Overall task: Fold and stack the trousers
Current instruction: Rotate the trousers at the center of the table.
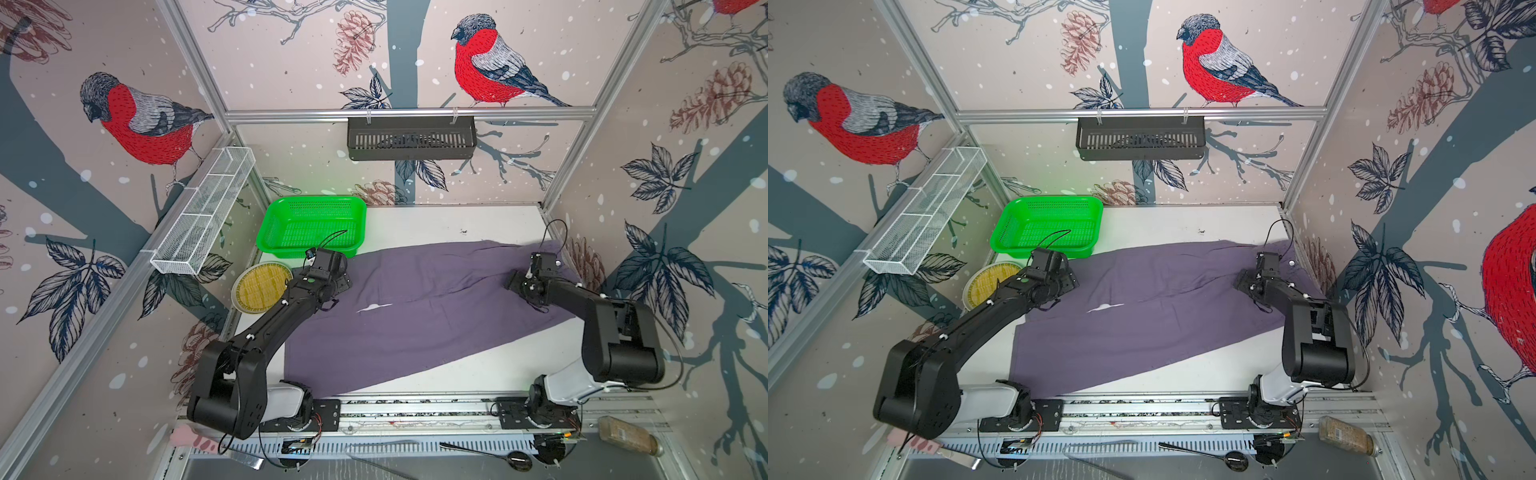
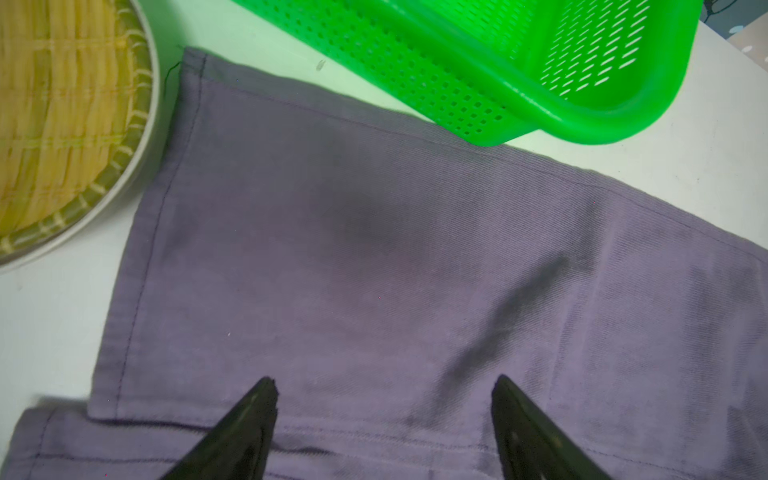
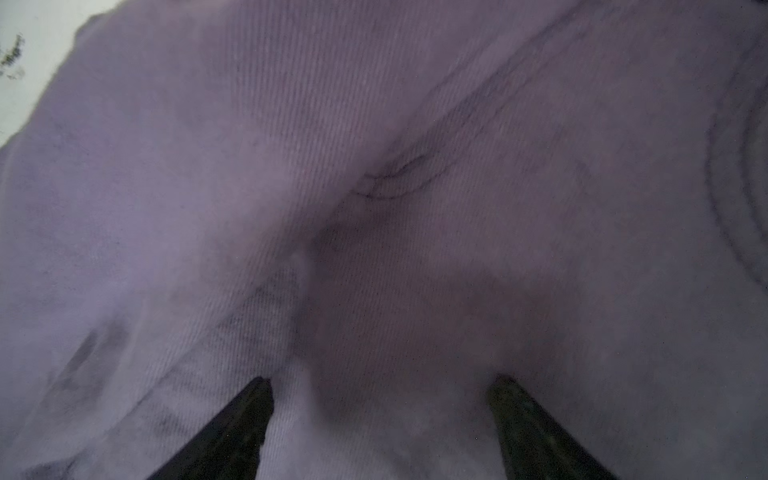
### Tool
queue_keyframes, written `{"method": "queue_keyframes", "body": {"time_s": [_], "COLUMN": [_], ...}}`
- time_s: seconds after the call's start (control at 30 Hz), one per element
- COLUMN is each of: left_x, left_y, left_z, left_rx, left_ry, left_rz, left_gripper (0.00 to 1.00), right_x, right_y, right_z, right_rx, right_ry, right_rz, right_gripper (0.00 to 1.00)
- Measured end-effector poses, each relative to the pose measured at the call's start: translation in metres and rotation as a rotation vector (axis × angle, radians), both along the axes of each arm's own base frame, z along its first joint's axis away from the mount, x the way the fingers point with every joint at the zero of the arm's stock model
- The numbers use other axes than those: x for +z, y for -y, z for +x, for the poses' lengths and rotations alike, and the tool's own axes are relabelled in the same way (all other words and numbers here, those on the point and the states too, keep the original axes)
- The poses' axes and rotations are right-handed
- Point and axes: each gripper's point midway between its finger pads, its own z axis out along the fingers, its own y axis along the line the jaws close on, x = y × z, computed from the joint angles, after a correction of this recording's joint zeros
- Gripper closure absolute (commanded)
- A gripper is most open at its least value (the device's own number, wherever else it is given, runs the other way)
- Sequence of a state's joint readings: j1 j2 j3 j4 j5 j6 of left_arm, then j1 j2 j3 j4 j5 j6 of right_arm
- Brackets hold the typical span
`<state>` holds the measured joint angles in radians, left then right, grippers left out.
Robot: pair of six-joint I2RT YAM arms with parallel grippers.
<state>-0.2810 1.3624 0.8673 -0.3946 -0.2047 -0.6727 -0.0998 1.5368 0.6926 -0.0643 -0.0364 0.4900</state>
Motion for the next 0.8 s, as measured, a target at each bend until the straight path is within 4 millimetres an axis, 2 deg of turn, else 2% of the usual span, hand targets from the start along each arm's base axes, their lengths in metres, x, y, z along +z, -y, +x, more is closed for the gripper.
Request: {"method": "queue_keyframes", "body": {"time_s": [0.1, 0.4, 0.53, 0.7, 0.8], "left_x": [-0.006, -0.017, -0.021, -0.022, -0.022], "left_y": [0.001, 0.003, 0.004, -0.003, -0.013], "left_z": [0.010, 0.021, 0.027, 0.033, 0.035], "left_rx": [-0.016, -0.062, -0.090, -0.090, -0.072], "left_ry": [-0.023, -0.055, -0.068, -0.069, -0.074], "left_rz": [0.026, 0.060, 0.072, 0.078, 0.060], "left_gripper": [0.19, 0.18, 0.18, 0.18, 0.19], "right_x": [-0.001, 0.000, 0.000, 0.001, 0.012], "right_y": [0.004, 0.012, 0.016, 0.020, 0.021], "right_z": [-0.010, -0.036, -0.057, -0.076, -0.075], "right_rx": [-0.041, -0.156, -0.209, -0.249, -0.250], "right_ry": [0.022, 0.049, 0.028, 0.003, -0.012], "right_rz": [-0.001, 0.004, -0.002, 0.002, 0.000], "right_gripper": [0.15, 0.14, 0.14, 0.14, 0.14]}}
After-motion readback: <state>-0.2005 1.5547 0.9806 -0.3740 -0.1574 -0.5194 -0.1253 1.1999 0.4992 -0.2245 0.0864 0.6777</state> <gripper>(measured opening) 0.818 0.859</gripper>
